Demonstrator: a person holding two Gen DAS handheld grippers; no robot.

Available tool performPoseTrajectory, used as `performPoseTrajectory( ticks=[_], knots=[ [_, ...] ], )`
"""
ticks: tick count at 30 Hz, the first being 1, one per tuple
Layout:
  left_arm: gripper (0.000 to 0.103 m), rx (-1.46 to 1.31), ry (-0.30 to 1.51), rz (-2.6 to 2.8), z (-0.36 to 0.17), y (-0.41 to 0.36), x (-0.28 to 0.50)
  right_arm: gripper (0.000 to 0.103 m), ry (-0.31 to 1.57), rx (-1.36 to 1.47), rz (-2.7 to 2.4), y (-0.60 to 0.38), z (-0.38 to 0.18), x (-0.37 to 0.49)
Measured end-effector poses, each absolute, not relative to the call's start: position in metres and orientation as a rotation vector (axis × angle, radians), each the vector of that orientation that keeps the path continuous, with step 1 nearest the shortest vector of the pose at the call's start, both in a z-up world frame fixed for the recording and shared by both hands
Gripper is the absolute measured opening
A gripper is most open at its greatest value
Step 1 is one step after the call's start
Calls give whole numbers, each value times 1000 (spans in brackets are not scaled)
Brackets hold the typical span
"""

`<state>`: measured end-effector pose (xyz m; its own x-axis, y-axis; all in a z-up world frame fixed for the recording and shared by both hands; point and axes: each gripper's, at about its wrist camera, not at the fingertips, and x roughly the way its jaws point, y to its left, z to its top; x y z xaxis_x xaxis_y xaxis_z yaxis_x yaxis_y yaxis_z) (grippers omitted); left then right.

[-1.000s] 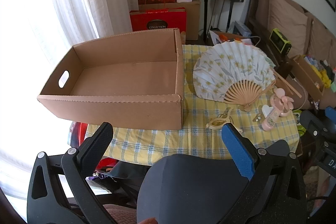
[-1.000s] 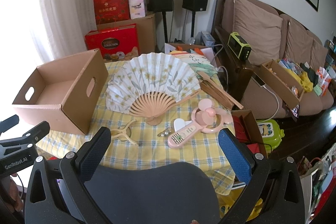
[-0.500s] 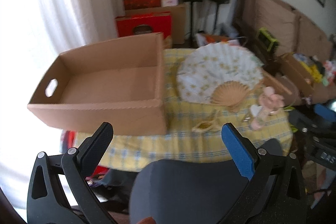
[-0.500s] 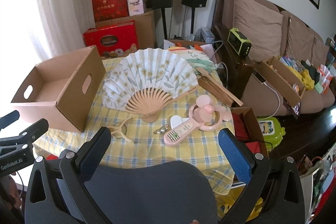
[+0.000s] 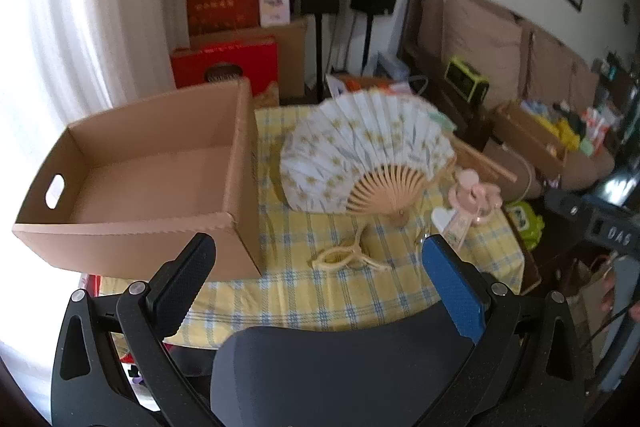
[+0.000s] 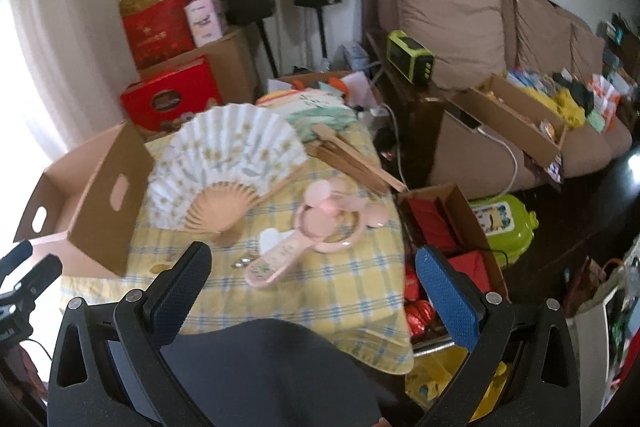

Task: Organize objects
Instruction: 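Move the left tool toward the pink handheld mini fan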

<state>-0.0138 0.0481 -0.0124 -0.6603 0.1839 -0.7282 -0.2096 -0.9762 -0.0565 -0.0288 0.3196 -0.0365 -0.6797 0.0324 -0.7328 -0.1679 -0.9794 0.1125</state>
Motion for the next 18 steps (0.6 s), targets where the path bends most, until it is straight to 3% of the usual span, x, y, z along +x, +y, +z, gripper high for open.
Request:
performPoseTrajectory(
  ticks=[13,18],
  knots=[
    [103,-1298,86,2421,-59,106,-49,102,480,-1330,2717,368,-79,-40],
    [98,-1274,205,2400,-71,137,-56,93,577,-1353,2698,383,-98,-44]
  ],
)
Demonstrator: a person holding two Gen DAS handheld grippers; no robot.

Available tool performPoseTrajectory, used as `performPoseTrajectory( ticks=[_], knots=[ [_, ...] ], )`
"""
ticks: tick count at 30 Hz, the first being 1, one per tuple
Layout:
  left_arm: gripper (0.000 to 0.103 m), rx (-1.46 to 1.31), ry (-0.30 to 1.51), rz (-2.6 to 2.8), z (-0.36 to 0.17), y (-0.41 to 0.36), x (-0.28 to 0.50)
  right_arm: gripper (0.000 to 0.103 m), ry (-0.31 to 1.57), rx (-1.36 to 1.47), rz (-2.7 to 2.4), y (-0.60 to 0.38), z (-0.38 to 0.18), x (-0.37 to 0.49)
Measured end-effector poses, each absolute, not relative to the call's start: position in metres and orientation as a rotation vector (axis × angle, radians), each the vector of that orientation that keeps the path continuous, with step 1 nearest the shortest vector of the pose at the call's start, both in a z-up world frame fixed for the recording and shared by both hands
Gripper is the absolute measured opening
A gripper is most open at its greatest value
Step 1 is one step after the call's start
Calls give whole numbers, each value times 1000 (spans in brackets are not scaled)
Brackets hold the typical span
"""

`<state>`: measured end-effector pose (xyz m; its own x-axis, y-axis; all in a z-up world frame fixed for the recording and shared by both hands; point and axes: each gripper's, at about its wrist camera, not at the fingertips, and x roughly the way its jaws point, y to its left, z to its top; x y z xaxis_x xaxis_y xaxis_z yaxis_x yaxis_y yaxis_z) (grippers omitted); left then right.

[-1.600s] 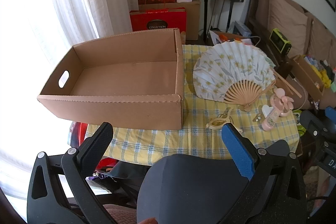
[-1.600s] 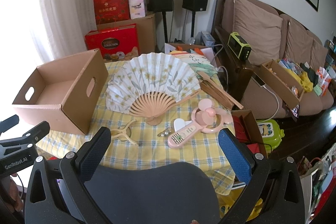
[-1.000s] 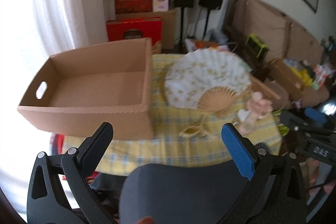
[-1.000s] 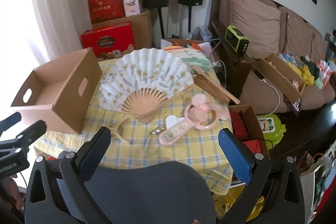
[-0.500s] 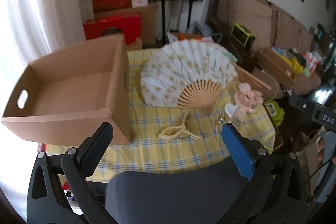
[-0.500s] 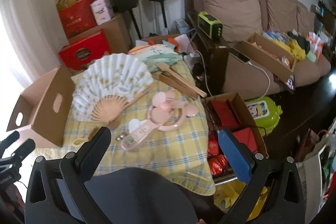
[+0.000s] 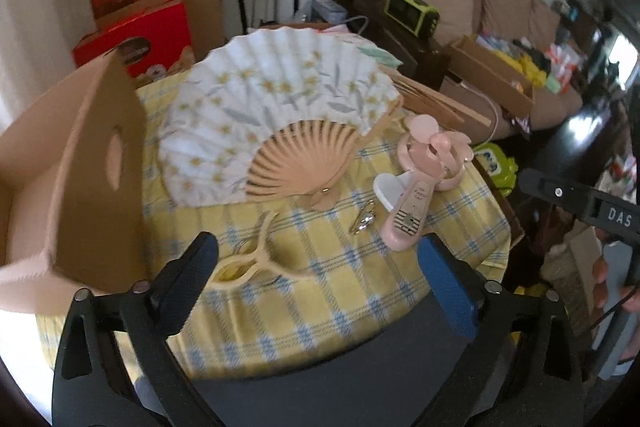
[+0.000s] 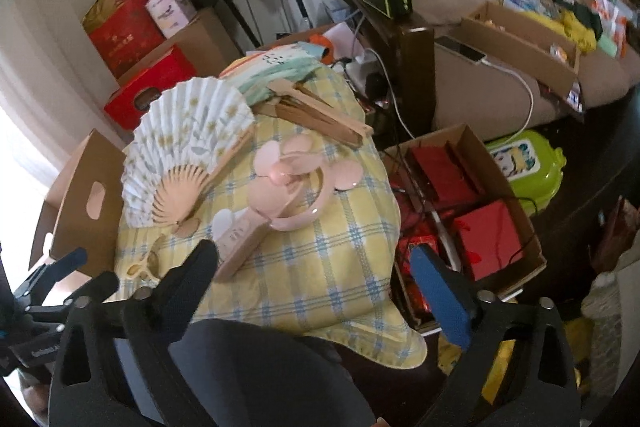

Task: Organize objects
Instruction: 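Move the left tool toward the pink handheld mini fan, then close the left tool on the pink mini fan's handle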

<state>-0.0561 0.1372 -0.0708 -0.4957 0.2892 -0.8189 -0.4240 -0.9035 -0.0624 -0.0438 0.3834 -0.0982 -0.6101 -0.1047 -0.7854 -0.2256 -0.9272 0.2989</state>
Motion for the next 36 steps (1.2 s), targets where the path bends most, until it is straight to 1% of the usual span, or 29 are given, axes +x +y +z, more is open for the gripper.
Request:
performPoseTrajectory(
  ticks=[2,4,6,7,9,11,13,15,23,25,26,27,29,32,34,35,36],
  knots=[
    [97,-1270,232,2374,-76,148,-59,91,615,-1366,2688,390,-105,-46],
    [94,-1278,231,2329,-81,158,-64,82,670,-1375,2684,396,-111,-47],
    [86,-1299,230,2297,-87,166,-69,75,756,-1381,2685,404,-117,-50],
    [85,-1308,243,2284,-89,172,-71,70,802,-1384,2682,408,-121,-51],
    [83,-1310,273,2267,-93,181,-73,65,857,-1395,2664,415,-128,-53],
    [83,-1313,298,2250,-96,189,-76,65,868,-1402,2648,419,-132,-55],
    [80,-1327,316,2215,-100,196,-80,64,881,-1400,2638,425,-135,-55],
    [74,-1348,330,2178,-106,202,-83,64,892,-1397,2629,430,-138,-57],
    [72,-1369,404,2104,-122,218,-82,64,915,-1312,2648,449,-146,-76],
    [72,-1371,411,2099,-125,221,-81,63,960,-1291,2667,454,-151,-82],
    [67,-1373,413,2096,-126,221,-82,61,1007,-1286,2675,457,-155,-85],
    [58,-1376,414,2094,-127,222,-83,56,1068,-1279,2683,460,-160,-88],
    [52,-1398,415,2083,-131,222,-86,55,1170,-1261,2689,465,-169,-92],
    [52,-1403,428,2077,-135,222,-88,52,1265,-1235,2712,466,-176,-96],
    [52,-1400,445,2073,-137,225,-87,47,1284,-1216,2730,465,-178,-99],
    [52,-1401,452,2071,-138,226,-88,46,1281,-1206,2737,464,-179,-100],
    [51,-1401,456,2070,-139,227,-88,42,1279,-1203,2740,464,-179,-101]
  ],
)
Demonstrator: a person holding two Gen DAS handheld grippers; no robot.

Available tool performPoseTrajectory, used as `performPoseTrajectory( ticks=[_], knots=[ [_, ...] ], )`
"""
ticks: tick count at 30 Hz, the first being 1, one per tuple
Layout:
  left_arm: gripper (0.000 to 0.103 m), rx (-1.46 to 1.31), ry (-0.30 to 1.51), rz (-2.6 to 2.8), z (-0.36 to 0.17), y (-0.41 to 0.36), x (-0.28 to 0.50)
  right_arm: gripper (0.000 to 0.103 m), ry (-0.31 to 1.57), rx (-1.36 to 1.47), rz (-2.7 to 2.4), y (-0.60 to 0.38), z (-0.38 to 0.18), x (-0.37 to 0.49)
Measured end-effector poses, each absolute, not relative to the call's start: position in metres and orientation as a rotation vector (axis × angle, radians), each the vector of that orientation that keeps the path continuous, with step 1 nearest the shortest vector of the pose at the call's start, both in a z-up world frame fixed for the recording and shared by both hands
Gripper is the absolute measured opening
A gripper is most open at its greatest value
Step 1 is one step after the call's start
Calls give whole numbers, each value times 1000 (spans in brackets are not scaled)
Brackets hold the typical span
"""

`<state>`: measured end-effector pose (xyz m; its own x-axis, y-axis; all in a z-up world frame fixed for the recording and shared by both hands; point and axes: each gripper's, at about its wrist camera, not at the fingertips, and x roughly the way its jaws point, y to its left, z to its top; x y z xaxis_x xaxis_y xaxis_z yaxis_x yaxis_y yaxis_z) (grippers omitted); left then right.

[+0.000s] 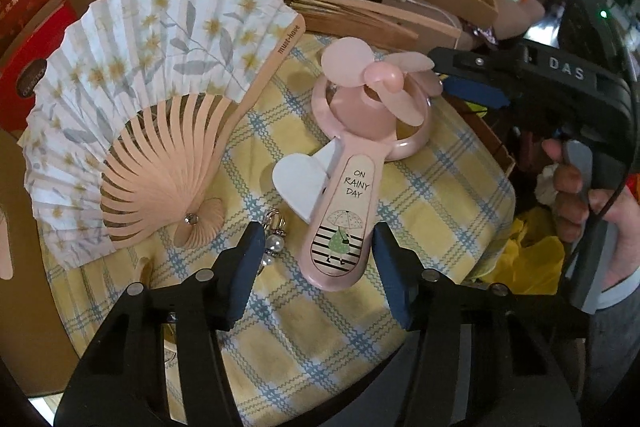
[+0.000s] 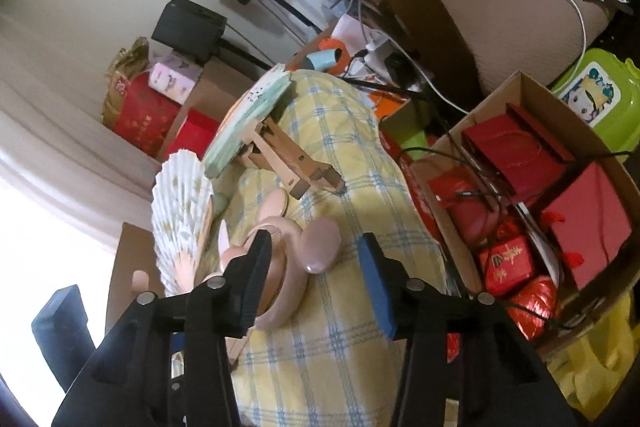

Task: Organize objects
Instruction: 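Close the left tool on the pink mini fan's handle, then lift the pink mini fan with the left tool and carry it into the cardboard box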

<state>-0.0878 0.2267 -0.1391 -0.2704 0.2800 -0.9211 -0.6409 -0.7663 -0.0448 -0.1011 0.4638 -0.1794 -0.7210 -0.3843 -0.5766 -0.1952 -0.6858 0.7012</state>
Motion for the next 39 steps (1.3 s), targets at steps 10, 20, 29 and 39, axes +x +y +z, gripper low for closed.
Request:
performPoseTrajectory(
  ticks=[10,20,29,39],
  knots=[
    [42,-1375,451,2060,-139,231,-92,20,-1213,1108,-2510,463,-189,-108],
    [35,-1319,393,2034,-128,219,-85,15,-1180,1054,-2516,466,-176,-97],
    [33,-1319,338,1974,-118,208,-66,14,-1068,1039,-2508,455,-149,-83],
    [32,-1315,157,1958,-102,181,-56,12,-950,976,-2494,434,-104,-74]
  ],
)
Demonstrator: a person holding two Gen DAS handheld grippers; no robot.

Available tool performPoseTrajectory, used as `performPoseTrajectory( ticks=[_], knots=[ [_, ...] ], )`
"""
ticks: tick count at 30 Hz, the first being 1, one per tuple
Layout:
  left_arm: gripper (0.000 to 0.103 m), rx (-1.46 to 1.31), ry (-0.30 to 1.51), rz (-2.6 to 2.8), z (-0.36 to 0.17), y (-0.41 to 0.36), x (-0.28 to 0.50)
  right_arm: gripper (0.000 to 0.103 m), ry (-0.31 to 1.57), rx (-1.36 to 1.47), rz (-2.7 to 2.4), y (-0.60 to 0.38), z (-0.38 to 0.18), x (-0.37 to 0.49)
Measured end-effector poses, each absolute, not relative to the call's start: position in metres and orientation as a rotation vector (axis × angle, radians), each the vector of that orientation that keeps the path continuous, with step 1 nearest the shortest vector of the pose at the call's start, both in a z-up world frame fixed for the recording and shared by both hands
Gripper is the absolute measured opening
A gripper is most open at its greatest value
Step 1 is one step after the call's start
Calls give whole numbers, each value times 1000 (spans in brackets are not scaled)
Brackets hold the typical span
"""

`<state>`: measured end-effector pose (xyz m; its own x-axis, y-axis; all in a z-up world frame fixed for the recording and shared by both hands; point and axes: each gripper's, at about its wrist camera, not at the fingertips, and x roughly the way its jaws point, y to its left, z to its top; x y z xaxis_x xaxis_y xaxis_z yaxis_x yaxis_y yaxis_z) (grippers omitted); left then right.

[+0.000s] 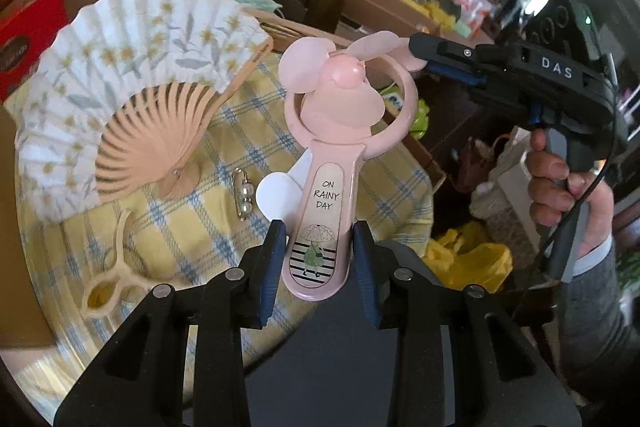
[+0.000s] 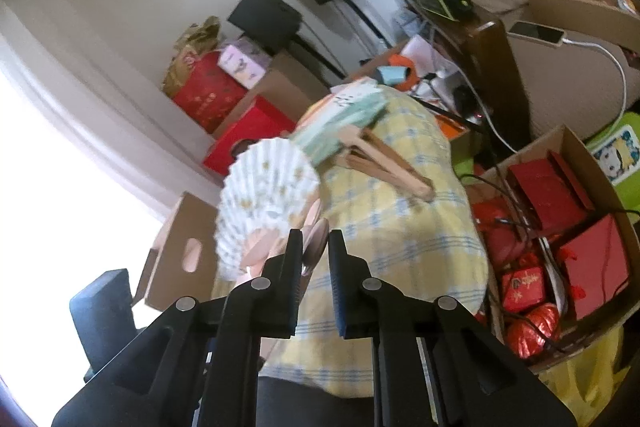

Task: Organize objects
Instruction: 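Lift the pink mini fan with the left tool and carry it into the cardboard box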

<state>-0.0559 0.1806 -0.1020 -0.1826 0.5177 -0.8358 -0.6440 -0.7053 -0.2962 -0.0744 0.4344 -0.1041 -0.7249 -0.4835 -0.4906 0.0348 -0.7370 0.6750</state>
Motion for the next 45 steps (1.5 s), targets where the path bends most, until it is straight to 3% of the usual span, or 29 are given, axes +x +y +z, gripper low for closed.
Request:
performPoseTrajectory(
  ticks=[15,31,38,45],
  knots=[
    [32,-1225,-50,2090,-43,95,-58,12,-778,893,-2437,363,-33,-101],
    [32,-1151,-341,2247,1,-41,-100,12,-525,849,-2329,224,35,-174],
    [32,-1193,-437,2303,-10,-93,-126,12,-462,877,-2257,161,34,-220],
    [30,-1286,-537,2299,-47,-130,-143,12,-414,988,-2178,103,-4,-259]
  ],
)
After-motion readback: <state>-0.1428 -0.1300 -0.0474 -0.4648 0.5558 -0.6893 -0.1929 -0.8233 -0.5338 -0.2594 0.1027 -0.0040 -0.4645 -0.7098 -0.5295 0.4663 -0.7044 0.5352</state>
